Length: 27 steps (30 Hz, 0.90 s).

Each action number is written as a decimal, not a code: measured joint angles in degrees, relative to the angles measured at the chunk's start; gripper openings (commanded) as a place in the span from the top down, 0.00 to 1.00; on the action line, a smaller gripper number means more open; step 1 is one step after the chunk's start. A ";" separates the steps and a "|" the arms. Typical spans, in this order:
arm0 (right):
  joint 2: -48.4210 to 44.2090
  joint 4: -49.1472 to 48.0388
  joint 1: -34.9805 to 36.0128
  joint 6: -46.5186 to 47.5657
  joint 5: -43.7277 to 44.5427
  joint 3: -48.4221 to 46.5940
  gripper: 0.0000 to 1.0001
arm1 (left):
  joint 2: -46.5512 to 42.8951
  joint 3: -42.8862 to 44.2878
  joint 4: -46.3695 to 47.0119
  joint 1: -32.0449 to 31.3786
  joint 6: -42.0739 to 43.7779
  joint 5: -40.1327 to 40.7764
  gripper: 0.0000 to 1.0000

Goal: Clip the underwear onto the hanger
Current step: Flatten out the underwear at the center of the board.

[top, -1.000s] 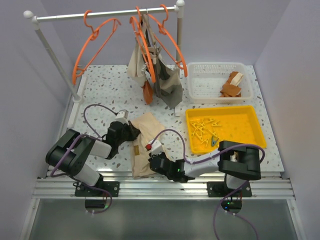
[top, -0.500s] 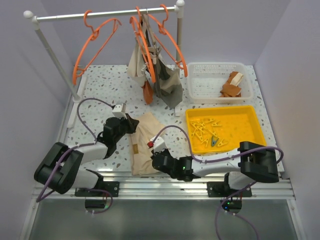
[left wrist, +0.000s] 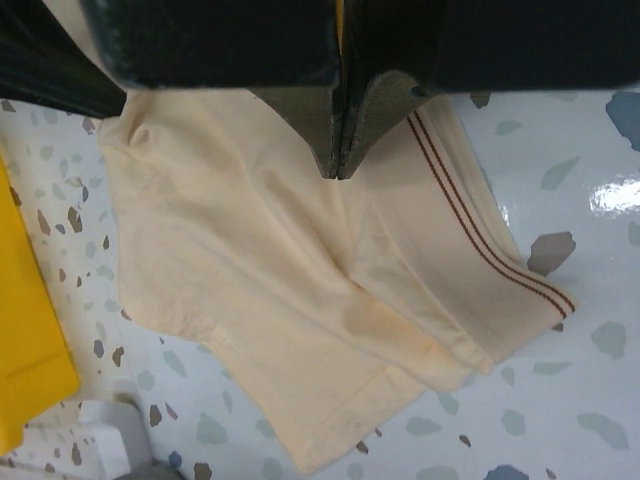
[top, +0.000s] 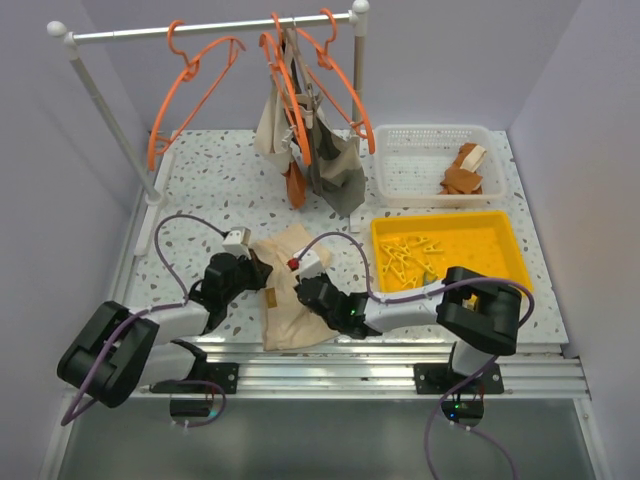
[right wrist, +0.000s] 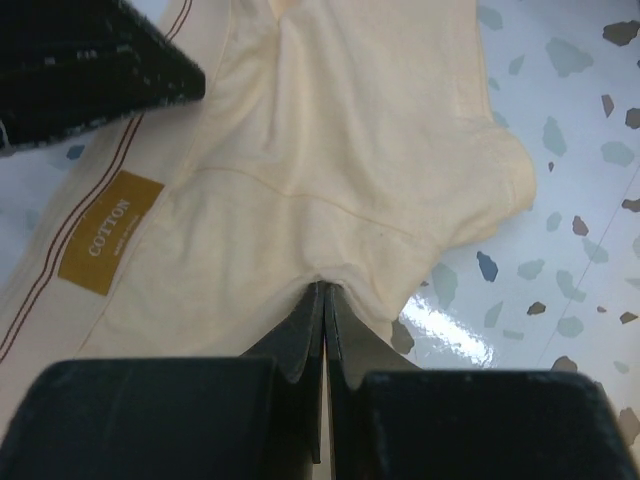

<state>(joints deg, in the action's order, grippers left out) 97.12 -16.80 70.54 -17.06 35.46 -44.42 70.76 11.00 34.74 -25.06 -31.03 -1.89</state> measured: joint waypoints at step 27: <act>15.52 -15.10 -14.08 4.57 -8.26 -7.69 1.00 | 9.33 0.76 4.83 -0.26 -0.87 0.33 1.00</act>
<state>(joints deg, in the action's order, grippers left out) 112.64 -31.90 56.47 -12.49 27.20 -52.12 80.09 11.77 39.57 -25.32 -31.90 -1.56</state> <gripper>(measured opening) 0.007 0.004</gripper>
